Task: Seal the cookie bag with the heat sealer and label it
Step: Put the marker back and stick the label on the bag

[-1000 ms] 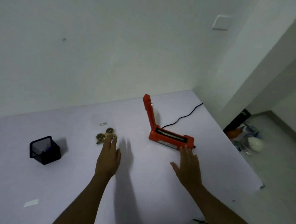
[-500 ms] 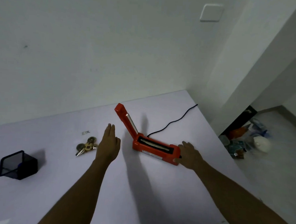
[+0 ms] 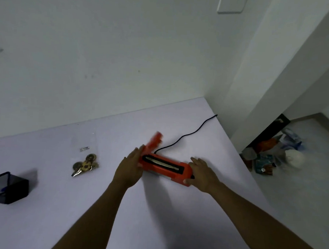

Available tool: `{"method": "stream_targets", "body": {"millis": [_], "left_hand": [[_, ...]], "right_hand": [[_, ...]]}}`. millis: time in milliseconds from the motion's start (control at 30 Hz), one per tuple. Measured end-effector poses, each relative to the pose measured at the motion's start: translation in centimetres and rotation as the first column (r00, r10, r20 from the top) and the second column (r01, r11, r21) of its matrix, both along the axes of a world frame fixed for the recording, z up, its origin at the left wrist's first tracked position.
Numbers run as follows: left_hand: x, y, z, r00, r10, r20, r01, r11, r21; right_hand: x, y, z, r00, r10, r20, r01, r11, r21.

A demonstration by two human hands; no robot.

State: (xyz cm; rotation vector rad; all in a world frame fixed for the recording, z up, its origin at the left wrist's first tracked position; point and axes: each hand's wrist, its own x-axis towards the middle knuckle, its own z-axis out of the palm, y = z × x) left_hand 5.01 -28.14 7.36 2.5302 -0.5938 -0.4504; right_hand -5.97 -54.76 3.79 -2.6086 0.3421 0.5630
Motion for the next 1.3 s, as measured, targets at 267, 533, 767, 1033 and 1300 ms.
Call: {"method": "stream_targets", "body": {"millis": [267,533,767,1033,1300], "left_hand": [[-1.3,-0.9,-2.2,0.999,-0.036,0.019,0.034,0.996,0.079],[0.4,-0.9,-2.9,0.998,0.024,0.057,-0.030,0.993,0.114],[3.6,-1.6,-3.2,0.987,0.157,0.037,-0.160,0.973,0.167],[8.9,-2.2,-2.7,0.975,0.216,0.048,-0.221,0.939,0.263],[11.7,-2.7,-2.9,0.965,0.256,0.062,-0.263,0.922,0.284]], "right_hand": [[0.5,-0.8,-0.4,1.000,-0.015,0.012,0.014,0.998,0.054],[4.3,-1.9,-0.8,0.999,0.019,0.044,-0.025,0.989,0.144],[11.0,-2.5,-1.2,0.997,0.042,0.069,-0.051,0.989,0.137],[18.2,-2.2,-1.3,0.984,0.049,0.170,-0.059,0.997,0.056],[21.4,-2.1,-2.3,0.976,-0.010,0.216,-0.018,0.992,0.127]]}}
